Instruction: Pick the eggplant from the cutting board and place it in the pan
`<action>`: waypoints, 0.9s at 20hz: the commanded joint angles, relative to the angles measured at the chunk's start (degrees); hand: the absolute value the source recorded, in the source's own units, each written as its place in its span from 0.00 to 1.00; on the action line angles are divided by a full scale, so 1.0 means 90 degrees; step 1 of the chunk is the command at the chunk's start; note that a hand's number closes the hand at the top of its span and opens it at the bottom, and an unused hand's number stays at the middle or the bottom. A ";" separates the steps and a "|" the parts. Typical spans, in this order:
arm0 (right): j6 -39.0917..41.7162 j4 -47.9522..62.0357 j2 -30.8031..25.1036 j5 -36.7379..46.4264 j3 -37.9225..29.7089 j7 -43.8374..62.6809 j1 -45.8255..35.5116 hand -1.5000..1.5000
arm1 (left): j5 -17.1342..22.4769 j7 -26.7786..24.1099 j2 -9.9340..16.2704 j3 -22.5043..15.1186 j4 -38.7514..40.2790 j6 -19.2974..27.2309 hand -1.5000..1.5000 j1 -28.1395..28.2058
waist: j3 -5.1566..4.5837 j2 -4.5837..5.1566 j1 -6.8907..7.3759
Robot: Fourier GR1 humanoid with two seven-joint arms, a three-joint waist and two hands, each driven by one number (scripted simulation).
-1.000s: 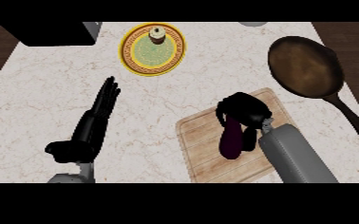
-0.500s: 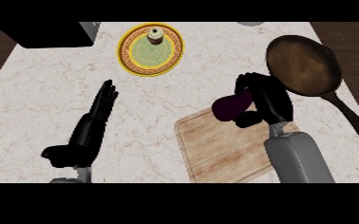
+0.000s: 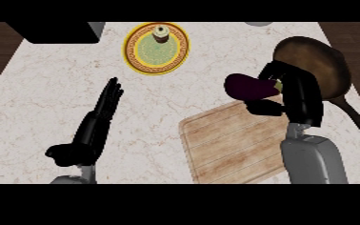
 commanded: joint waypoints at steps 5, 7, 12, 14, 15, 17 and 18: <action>-0.1029 0.1570 -0.0689 -0.0938 -0.1490 -0.0888 -0.0598 1.00 | 0.0010 0.0059 -0.0001 0.0173 0.0082 -0.0076 0.50 -0.0231 | 0.0003 0.0033 0.0073; -0.1525 0.2168 -0.0820 -0.1054 -0.1678 -0.1421 -0.0566 1.00 | -0.0275 -0.0104 -0.0165 -0.0150 0.0079 0.0041 0.50 0.0070 | 0.0004 0.0034 0.0084; -0.2585 0.3592 -0.1571 -0.0634 -0.2134 -0.2031 -0.1228 1.00 | -0.0143 -0.0055 -0.0110 0.0001 0.0168 -0.0080 0.50 -0.0145 | 0.0008 0.0060 0.0151; -0.2927 0.4279 -0.1985 -0.0887 -0.2542 -0.2474 -0.1490 1.00 | -0.0013 0.0126 -0.0097 0.0098 0.0202 -0.0149 0.50 -0.0363 | 0.0014 0.0086 0.0186; -0.3203 0.4834 -0.1963 -0.1007 -0.2614 -0.2696 -0.1867 1.00 | -0.0117 -0.0235 -0.0145 -0.0025 0.0281 -0.0156 0.50 -0.0038 | 0.0013 0.0087 0.0232; -0.3531 0.5303 -0.1981 -0.1653 -0.3024 -0.3296 -0.2000 1.00 | -0.0088 -0.0222 -0.0067 0.0052 0.0298 -0.0229 0.50 -0.0207 | 0.0020 0.0105 0.0246; -0.3824 0.5670 -0.1889 -0.1750 -0.3073 -0.3641 -0.1985 1.00 | -0.0253 -0.0179 -0.0292 -0.0124 0.0265 -0.0002 0.50 -0.0167 | 0.0020 0.0096 0.0234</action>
